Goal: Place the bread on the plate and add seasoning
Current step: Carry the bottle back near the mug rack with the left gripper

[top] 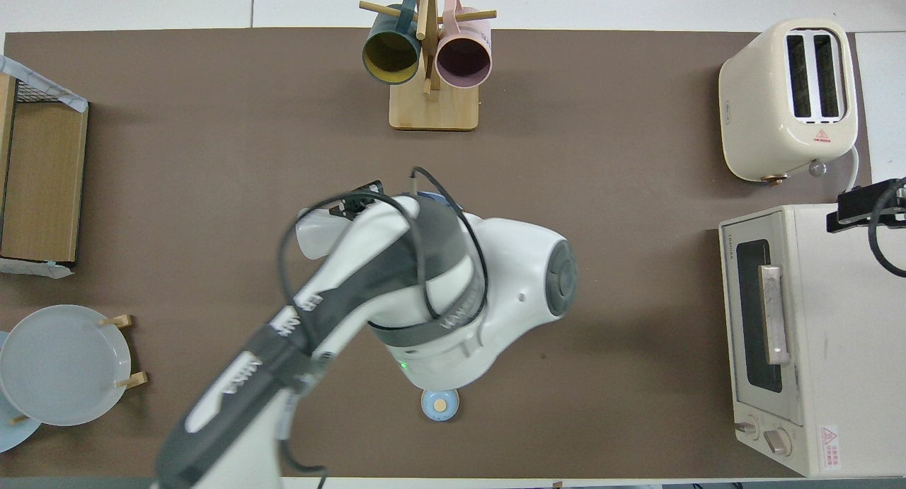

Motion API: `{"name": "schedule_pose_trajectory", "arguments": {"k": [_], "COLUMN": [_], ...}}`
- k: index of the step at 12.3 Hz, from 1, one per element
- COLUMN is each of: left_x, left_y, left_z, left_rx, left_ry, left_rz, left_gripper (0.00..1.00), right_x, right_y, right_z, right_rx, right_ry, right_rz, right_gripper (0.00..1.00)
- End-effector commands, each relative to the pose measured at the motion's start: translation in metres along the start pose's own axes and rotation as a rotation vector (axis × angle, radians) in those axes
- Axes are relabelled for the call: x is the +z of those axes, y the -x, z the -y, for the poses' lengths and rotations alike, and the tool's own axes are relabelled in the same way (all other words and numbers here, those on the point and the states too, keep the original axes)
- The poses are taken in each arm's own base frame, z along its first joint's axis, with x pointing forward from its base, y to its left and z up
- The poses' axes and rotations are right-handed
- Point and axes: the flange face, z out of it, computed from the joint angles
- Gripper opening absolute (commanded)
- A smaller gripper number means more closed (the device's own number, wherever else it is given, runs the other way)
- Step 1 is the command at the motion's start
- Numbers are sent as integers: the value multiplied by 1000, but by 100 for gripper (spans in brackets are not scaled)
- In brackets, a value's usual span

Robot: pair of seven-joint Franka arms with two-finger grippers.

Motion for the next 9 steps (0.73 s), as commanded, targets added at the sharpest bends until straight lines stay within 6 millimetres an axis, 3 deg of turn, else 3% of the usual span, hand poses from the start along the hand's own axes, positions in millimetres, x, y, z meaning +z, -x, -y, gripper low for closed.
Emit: {"name": "schedule_pose_trajectory", "arguments": {"k": [1,3,5,7,9], "left_x": [9,34,63,109,143], "left_y": [59,89,103,112,106], "left_z": [67,120,157,174,172], "left_rx": [-213,-377,-536,-692,-824], "left_ry": [168,284,360,372,355], "left_rz": [-176,-332,-478,-620,-759], "left_gripper": [0,0,0,0,0], "right_x": [1,1,1,1,1], "right_y": [4,4,4,4,4], "right_z": [-1,-1,-1,0,-1], "right_rx": [-7,-9,-7,-10,-7], "right_ry": [1,1,-1,-1,1], "right_rz": [6,6,4,6,4], "right_gripper": [100,100,100,100,100]}}
